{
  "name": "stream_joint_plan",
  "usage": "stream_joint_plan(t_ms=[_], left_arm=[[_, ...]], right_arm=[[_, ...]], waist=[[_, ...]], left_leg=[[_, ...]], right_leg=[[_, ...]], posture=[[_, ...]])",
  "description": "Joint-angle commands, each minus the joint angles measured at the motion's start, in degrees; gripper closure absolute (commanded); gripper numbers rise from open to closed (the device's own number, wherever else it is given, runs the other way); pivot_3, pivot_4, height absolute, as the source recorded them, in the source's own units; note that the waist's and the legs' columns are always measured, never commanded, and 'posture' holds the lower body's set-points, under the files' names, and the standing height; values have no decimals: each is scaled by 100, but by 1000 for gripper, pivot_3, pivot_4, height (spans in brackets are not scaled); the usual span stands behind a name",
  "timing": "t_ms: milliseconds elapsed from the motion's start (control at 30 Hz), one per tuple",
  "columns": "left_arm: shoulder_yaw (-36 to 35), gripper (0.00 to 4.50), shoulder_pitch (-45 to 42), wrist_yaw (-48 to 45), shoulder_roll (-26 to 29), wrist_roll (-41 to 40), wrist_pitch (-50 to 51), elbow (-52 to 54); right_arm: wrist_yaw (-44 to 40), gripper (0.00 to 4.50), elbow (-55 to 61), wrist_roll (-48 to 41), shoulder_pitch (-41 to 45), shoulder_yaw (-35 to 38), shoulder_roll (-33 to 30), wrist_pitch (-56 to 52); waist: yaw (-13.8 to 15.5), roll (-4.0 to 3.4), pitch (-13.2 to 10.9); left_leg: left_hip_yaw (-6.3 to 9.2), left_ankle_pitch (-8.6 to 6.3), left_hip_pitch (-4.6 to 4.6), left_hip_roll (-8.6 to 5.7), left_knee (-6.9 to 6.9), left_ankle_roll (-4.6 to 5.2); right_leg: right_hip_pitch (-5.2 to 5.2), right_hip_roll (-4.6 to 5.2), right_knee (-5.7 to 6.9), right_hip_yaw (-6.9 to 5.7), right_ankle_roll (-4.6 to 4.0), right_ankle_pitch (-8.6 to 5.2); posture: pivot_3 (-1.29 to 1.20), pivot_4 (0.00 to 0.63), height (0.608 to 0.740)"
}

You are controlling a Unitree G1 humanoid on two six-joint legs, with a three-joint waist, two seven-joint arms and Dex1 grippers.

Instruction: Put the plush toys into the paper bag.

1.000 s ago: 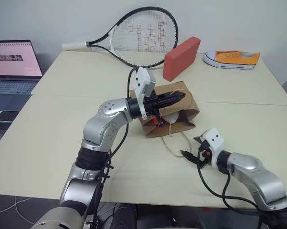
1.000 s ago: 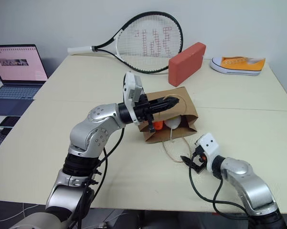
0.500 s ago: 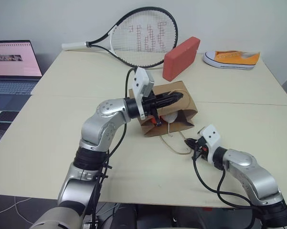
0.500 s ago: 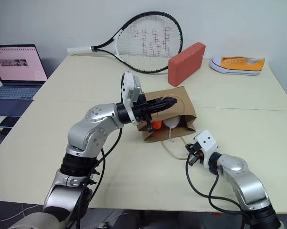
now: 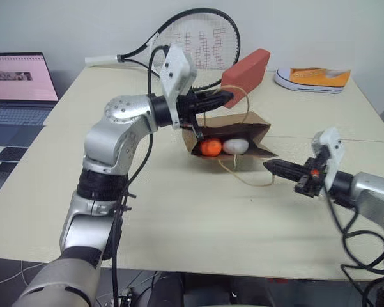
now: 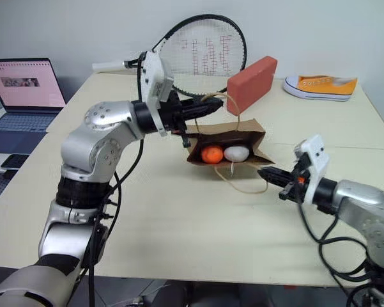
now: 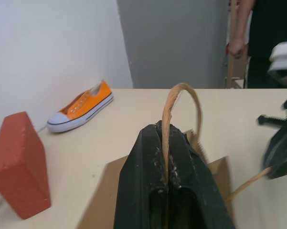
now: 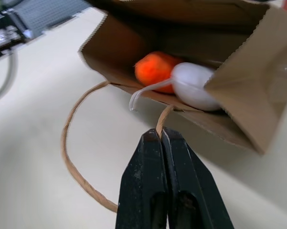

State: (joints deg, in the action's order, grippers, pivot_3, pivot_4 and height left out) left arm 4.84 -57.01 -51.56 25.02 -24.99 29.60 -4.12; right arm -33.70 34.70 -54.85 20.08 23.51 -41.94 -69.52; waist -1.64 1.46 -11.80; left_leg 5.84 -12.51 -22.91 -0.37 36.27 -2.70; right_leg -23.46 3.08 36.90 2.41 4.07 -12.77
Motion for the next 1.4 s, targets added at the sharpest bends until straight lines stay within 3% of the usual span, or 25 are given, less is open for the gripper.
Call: stream_joint_plan(t_ms=[33,267,600,1000,1033,1100,1400], left_arm=[[-38,4500,-491,-159,0,111,-144,-334],[-4,4500,-1197,-268,-221,457,-481,-1609],[-88,4500,-1214,-408,-624,503,-486,-2197],[-332,757,-955,-944,-94,344,-248,-1840],[-382,526,-907,-913,-31,349,-223,-1828],[-453,21,-786,-965,109,334,-193,-1754],[-1055,21,321,-1152,993,-124,165,-709]], right_arm=[[288,4458,-74,-860,473,563,-387,-416],[752,4458,-626,-1379,1075,435,-755,-595],[1577,4458,-868,-1270,1145,14,-302,-386],[1443,188,-1176,-1215,1531,110,-572,111],[1357,0,-1207,-1155,1537,113,-650,183],[1118,0,-1262,-998,1504,100,-834,350],[-921,0,-1055,327,435,298,-1864,2038]], waist=[[0,2,2],[-7,1,1],[-8,1,1],[-19,0,1],[-19,0,1],[-19,0,1],[-26,0,1]], left_leg=[[0,0,0,0,-1,0],[-1,-1,0,2,-12,1],[-1,-1,-2,2,-13,1],[-2,-1,-2,3,-16,1],[-2,-1,-2,2,-16,1],[-1,-1,-1,3,-16,1],[-6,-1,1,6,-18,1]], right_leg=[[1,0,-4,0,0,0],[-5,-1,-2,-1,-4,-3],[-8,0,0,1,-3,-2],[-12,-1,1,1,-3,-3],[-12,-1,2,1,-3,-3],[-11,-1,2,0,-3,-3],[-14,-1,2,2,-2,-3]], posture=[[0,150,740],[0,150,740],[0,150,740],[0,150,740],[0,150,740],[0,150,740],[0,150,740]])
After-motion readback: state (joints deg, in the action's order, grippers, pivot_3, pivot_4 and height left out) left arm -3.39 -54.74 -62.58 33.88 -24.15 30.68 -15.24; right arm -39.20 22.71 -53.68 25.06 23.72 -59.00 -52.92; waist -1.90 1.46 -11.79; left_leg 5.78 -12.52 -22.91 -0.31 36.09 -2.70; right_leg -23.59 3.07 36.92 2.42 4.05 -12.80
